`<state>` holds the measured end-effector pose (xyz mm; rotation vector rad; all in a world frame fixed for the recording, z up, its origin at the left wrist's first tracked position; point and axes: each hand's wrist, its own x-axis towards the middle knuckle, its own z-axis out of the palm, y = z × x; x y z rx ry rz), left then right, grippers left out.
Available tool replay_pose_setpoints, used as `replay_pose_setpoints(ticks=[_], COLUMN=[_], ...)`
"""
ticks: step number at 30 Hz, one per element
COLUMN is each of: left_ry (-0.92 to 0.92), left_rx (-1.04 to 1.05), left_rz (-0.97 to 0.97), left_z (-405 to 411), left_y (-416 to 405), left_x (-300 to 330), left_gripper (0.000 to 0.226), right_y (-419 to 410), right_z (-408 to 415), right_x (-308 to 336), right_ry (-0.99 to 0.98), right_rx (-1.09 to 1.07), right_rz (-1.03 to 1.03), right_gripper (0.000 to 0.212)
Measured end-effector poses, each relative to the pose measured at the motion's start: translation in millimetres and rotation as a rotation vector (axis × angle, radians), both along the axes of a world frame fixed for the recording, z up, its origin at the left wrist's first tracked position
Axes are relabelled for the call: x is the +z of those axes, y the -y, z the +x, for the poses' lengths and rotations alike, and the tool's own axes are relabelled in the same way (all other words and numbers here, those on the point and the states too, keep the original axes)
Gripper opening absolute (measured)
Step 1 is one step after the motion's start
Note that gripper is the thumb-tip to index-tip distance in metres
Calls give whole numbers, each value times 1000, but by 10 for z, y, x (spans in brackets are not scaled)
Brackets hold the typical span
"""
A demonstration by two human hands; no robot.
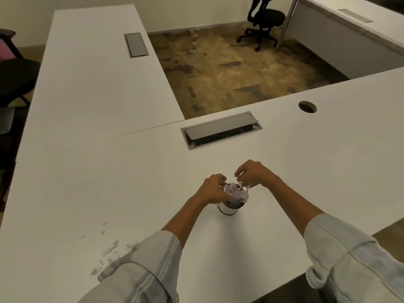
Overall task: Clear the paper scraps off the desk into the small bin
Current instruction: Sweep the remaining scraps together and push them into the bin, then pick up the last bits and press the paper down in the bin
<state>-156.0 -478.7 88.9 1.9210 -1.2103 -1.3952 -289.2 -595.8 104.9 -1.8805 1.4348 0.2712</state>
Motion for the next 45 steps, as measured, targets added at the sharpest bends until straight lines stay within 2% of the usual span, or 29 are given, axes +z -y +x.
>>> replay_pose_setpoints(ticks=[8, 12, 16, 19, 23, 27, 31, 34, 39, 42, 45], left_ry=[-415, -666, -765, -616, -212, 211, 500, 558, 573, 605, 550], left_rx=[68, 225, 366, 440, 526, 422, 227, 230, 377, 377, 271], left_rz=[65, 78, 67, 19, -15, 47, 245, 342, 449, 428, 296], left_z=[170, 282, 476, 723, 1176, 1648, 2061, 2274, 2457, 2490, 2496], left_y=[-170, -285, -475, -713, -1220, -1853, -2505, -2877, -3238, -3333, -3370], left_x=[161, 122, 16, -67, -241, -487, -730, -820, -911, -957, -1021], left_gripper=[70, 59, 62, 61, 61, 88, 126, 127, 99, 103, 111], right_y=[-71, -126, -161, -195, -433, -837, -1244, -1531, -2109, -2504, -2828], right_z=[106, 137, 153, 216, 497, 967, 1448, 1699, 1883, 2006, 2221], right_x=[122, 213, 317, 336, 267, 65, -239, -553, -1104, -1257, -1308], right_ry=[-33, -29, 24, 90, 189, 247, 260, 165, -74, -61, 17], right_rx=[-12, -35, -107, -145, -62, 84, 162, 274, 417, 420, 405], right_rz=[20, 32, -11, -89, -124, -114, -73, -66, -140, -135, -100], right_gripper=[28, 27, 24, 27, 27, 24, 21, 30, 48, 57, 57])
